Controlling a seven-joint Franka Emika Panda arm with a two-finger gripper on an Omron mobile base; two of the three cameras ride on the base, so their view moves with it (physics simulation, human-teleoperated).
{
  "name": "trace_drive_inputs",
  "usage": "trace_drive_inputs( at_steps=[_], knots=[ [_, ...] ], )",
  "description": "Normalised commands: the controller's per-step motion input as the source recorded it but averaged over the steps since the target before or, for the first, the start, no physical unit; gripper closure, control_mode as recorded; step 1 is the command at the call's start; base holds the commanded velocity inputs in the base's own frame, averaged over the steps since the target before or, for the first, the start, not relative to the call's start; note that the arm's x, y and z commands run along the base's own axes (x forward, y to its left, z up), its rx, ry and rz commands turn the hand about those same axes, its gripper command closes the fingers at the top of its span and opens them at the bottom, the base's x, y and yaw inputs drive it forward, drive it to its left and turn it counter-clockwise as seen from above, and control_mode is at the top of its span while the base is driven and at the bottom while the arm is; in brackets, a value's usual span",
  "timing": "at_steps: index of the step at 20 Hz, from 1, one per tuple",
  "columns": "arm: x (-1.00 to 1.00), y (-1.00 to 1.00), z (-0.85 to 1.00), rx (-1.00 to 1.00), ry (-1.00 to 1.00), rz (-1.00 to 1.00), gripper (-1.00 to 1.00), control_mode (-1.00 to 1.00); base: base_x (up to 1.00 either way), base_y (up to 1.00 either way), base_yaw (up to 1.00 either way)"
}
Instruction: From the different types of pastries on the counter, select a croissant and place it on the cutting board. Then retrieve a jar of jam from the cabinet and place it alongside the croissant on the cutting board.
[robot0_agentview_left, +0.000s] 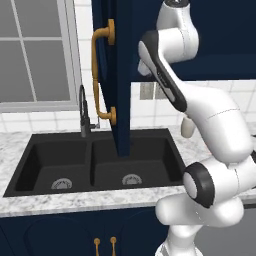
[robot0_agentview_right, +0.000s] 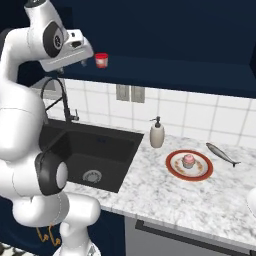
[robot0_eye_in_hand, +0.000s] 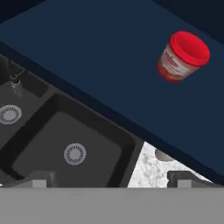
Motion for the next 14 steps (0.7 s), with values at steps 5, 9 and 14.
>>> trace_drive_inputs(
  at_steps=[5,9,14],
  knots=[
    [0.57,0.00,0.03,0.00,-0.10,-0.33,-1.00,-1.00,0.00,0.00,0.00],
    [0.30,-0.01,0.47,0.00,-0.21,-0.24,-1.00,-1.00,0.00,0.00,0.00],
    [0.21,-0.20,0.45,0.03,-0.03,-0.11,-1.00,-1.00,0.00,0.00,0.00]
  ],
)
